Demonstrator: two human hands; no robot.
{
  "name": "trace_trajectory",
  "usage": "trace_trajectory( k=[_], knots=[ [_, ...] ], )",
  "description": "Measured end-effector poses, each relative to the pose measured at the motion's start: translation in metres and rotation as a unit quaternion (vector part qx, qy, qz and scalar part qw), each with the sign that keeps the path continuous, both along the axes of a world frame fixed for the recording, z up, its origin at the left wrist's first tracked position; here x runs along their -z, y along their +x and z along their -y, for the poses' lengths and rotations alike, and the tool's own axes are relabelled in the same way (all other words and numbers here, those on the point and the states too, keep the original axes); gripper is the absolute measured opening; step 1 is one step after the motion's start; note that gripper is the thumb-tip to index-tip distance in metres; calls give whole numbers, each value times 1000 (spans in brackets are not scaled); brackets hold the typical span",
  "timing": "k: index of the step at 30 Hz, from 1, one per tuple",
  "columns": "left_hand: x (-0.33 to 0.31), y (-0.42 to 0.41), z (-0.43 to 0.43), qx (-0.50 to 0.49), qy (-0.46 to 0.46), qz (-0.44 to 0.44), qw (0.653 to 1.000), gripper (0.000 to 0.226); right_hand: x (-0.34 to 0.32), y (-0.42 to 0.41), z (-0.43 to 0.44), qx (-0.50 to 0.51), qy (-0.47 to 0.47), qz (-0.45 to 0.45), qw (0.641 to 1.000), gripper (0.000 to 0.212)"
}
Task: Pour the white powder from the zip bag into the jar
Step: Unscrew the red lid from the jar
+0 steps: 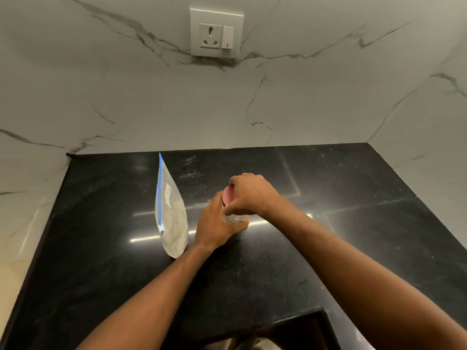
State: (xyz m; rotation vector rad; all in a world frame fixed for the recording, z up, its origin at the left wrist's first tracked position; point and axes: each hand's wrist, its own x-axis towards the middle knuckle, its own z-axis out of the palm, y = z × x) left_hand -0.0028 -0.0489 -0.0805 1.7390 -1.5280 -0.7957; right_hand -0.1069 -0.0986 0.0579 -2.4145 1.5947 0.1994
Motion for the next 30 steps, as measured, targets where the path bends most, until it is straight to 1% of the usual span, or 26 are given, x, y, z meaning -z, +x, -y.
trace_trajectory(
  k=[4,8,10,16,23,27,30],
  knots=[
    [-1,2,-5,-7,-5,-36,999,89,-5,-1,7,-41,28,7,999,68],
    [0,4,-10,-2,20,-25,999,95,-11,-5,8,-97,62,9,993,78],
    [2,4,-10,-9,27,-23,999,94,-13,-5,8,-117,70,10,991,79],
    [2,5,-10,-22,14,-30,999,92,-19,-5,8,-168,73,6,983,74],
    [-2,5,-15,-33,11,-48,998,82,-25,-7,3,-202,86,5,976,69],
    [-5,5,-15,-22,22,-63,998,89,-37,-13,7,-251,94,-27,963,73],
    [-7,4,-14,-15,25,-63,998,95,-41,-16,9,-281,85,-41,955,71]
  ],
)
